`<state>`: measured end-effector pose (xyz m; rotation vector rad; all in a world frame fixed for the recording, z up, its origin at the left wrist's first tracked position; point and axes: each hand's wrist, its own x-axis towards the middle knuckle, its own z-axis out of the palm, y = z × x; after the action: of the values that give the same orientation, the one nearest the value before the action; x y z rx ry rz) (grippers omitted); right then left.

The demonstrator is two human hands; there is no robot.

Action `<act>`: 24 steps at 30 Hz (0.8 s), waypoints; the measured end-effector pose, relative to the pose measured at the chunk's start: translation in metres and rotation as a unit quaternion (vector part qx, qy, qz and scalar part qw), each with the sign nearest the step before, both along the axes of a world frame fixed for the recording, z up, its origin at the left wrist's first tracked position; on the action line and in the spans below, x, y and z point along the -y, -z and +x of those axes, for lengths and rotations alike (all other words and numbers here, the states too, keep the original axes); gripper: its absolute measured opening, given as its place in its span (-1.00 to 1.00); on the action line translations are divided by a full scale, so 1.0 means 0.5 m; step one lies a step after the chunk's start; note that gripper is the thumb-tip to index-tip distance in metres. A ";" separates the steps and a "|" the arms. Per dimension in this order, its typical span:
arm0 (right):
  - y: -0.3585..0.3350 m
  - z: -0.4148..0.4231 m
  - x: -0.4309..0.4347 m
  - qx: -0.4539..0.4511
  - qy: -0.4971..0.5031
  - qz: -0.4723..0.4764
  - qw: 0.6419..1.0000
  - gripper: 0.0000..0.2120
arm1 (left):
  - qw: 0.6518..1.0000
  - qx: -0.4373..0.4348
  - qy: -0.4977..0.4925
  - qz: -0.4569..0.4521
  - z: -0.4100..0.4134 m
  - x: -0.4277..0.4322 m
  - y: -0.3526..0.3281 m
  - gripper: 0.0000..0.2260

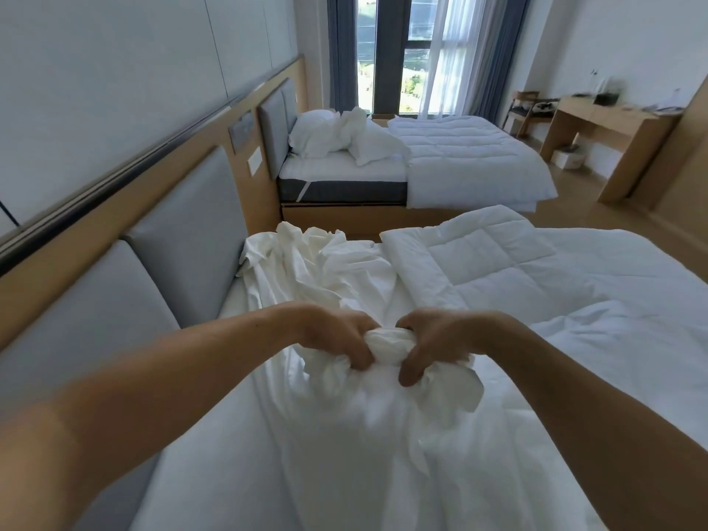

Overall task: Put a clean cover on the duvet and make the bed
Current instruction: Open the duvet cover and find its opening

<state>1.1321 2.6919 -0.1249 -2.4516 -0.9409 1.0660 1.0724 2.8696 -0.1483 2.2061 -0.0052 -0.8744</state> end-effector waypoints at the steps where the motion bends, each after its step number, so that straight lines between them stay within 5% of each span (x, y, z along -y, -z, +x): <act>1: 0.002 -0.004 -0.004 -0.027 0.004 -0.017 0.999 -0.62 | 1.000 0.001 0.008 0.010 -0.002 -0.001 -0.006 -0.64; 5: 0.021 -0.021 -0.009 -0.081 0.053 0.002 0.995 -0.71 | 0.996 0.018 0.048 0.070 -0.004 -0.004 -0.039 -0.66; 8: 0.035 -0.036 -0.011 -0.083 0.073 0.050 0.993 -0.85 | 0.970 0.123 0.119 0.175 -0.009 0.005 -0.045 -0.68; 13: 0.041 -0.038 0.014 -0.151 0.089 0.136 0.975 -0.75 | 0.945 0.246 0.103 0.190 -0.004 0.011 -0.037 -0.78; 19: 0.059 -0.025 0.037 -0.220 0.118 0.174 0.953 -0.61 | 0.944 0.244 0.110 0.193 0.010 0.025 -0.046 -0.85; 24: 0.032 -0.020 0.043 -0.250 0.130 0.160 0.946 -0.79 | 0.963 0.166 0.101 0.189 0.016 0.036 -0.049 -0.71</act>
<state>1.1222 2.6705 -0.1408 -1.8478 -0.5536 1.2399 1.0802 2.8517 -0.1239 2.7293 -0.2476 -0.6385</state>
